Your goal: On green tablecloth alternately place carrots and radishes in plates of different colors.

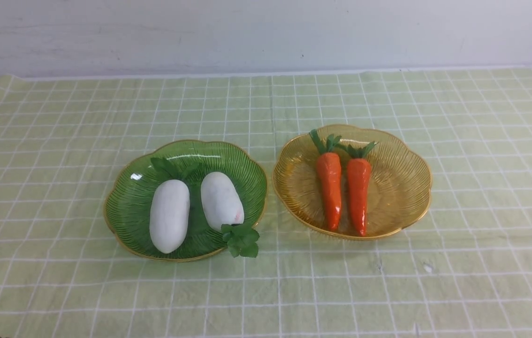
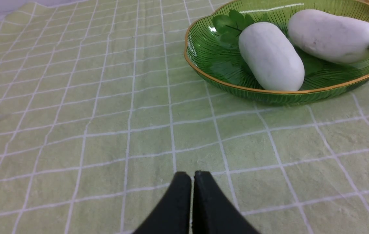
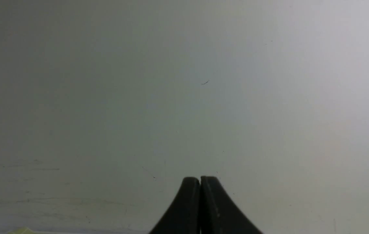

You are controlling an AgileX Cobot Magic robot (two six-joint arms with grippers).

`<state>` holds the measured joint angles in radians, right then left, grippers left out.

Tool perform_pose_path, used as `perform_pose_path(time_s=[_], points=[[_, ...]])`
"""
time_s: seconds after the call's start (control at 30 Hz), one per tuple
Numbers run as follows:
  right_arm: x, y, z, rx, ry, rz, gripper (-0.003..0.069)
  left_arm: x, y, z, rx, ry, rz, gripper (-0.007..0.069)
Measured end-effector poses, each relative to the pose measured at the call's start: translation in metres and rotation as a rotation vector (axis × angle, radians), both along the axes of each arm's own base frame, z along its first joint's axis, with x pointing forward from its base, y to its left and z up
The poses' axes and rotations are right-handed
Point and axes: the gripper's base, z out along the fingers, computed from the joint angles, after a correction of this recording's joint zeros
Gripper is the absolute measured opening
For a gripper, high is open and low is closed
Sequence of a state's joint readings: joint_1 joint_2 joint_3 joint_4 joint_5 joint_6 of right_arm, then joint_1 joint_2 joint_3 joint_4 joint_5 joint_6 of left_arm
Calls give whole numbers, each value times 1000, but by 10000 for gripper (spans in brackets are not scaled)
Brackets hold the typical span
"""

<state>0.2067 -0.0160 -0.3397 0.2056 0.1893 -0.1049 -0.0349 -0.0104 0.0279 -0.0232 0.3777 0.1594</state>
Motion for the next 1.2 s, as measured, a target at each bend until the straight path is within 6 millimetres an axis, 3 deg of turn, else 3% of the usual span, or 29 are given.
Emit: perform_pose_path(time_s=[0.23,0.33,0.37,0.47,0.5,0.53,0.57,1.2], points=[[4,0,-8,-126,23,-68,-14,0,0,0,0,1,0,-8],[17,-2,-40,-240,164,-182,-14,0,0,0,0,1,0,-8],[24,-3,-63,-272,253,-216,-14,0,0,0,0,1,0,-8],[30,-5,-91,-294,359,-244,-14,0,0,0,0,1,0,-8],[34,-6,-113,-300,440,-255,-14,0,0,0,0,1,0,-8],[34,-6,-116,-301,450,-256,-14,0,0,0,0,1,0,-8],[35,-7,-132,-309,518,-254,-14,0,0,0,0,3,0,-8],[35,-7,-135,-308,535,-261,-14,0,0,0,2,4,0,-8]])
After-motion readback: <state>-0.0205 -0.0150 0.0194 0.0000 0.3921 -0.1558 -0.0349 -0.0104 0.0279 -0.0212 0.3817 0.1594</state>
